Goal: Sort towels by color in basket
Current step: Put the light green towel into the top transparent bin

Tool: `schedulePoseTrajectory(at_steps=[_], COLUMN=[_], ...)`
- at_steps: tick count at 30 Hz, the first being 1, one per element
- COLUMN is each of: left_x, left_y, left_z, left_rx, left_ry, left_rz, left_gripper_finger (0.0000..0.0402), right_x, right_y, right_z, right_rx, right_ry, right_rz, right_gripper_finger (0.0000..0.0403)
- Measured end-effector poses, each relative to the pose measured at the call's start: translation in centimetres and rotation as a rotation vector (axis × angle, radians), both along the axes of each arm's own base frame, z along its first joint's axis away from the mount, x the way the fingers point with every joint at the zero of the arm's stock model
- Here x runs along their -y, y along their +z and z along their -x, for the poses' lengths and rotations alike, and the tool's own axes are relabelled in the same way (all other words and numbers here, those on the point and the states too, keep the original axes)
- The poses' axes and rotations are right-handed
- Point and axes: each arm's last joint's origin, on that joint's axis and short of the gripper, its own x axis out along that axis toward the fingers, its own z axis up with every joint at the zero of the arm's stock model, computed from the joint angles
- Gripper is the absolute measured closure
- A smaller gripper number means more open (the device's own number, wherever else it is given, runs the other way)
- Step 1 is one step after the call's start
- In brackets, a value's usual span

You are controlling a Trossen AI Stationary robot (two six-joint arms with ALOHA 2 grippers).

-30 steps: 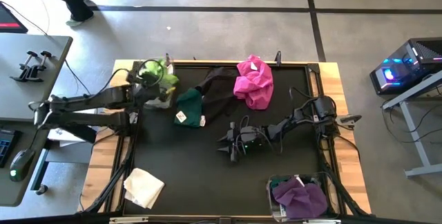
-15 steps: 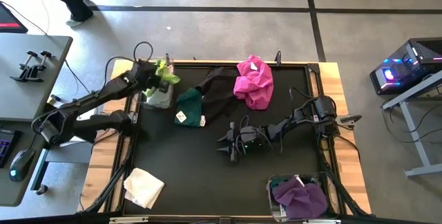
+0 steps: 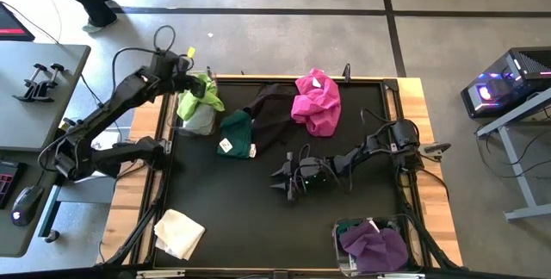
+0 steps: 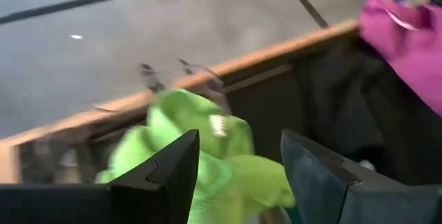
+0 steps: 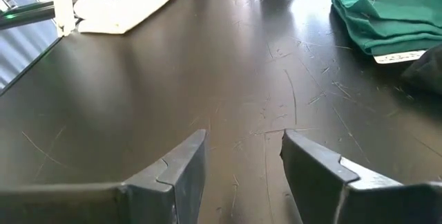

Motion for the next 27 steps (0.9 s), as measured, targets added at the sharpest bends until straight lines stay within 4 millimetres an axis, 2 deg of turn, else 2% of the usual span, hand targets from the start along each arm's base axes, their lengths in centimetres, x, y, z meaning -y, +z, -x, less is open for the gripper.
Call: schedulePoseTrajectory(at_steps=[3, 7, 11, 13, 17, 19, 22, 27], left_x=[0.1, 0.0, -0.5, -0.8, -1.4, -1.7, -1.9, -1.5], left_y=[-1.6, -6.6, -10.9, -12.0, -12.6, -12.0, -10.3, -6.1], left_z=[-0.7, -1.3, -0.6, -0.6, -1.1, -1.4, -1.5, -1.3], left_rx=[-0.021, -0.098, -0.291, -0.357, -0.384, -0.388, -0.395, -0.403], left_ry=[-0.067, -0.084, 0.056, 0.066, 0.053, 0.047, 0.039, 0.044], left_rz=[0.041, 0.137, 0.209, 0.231, 0.255, 0.252, 0.253, 0.271], left_gripper_finger=[0.0222, 0.0237, 0.0250, 0.0256, 0.0264, 0.0267, 0.0270, 0.0270], right_x=[0.0, 0.0, 0.0, 0.0, 0.0, 0.0, 0.0, 0.0], right_y=[0.0, 0.0, 0.0, 0.0, 0.0, 0.0, 0.0, 0.0], right_z=[0.0, 0.0, 0.0, 0.0, 0.0, 0.0, 0.0, 0.0], right_rx=[0.000, 0.000, 0.000, 0.000, 0.002, 0.004, 0.001, -0.004], right_ry=[0.000, 0.000, 0.000, 0.000, 0.000, -0.002, -0.003, -0.007], right_rz=[0.000, 0.000, 0.000, 0.000, 0.000, -0.003, -0.007, -0.014], right_gripper_finger=[0.0224, 0.0224, 0.0224, 0.0224, 0.0224, 0.0224, 0.0224, 0.0224])
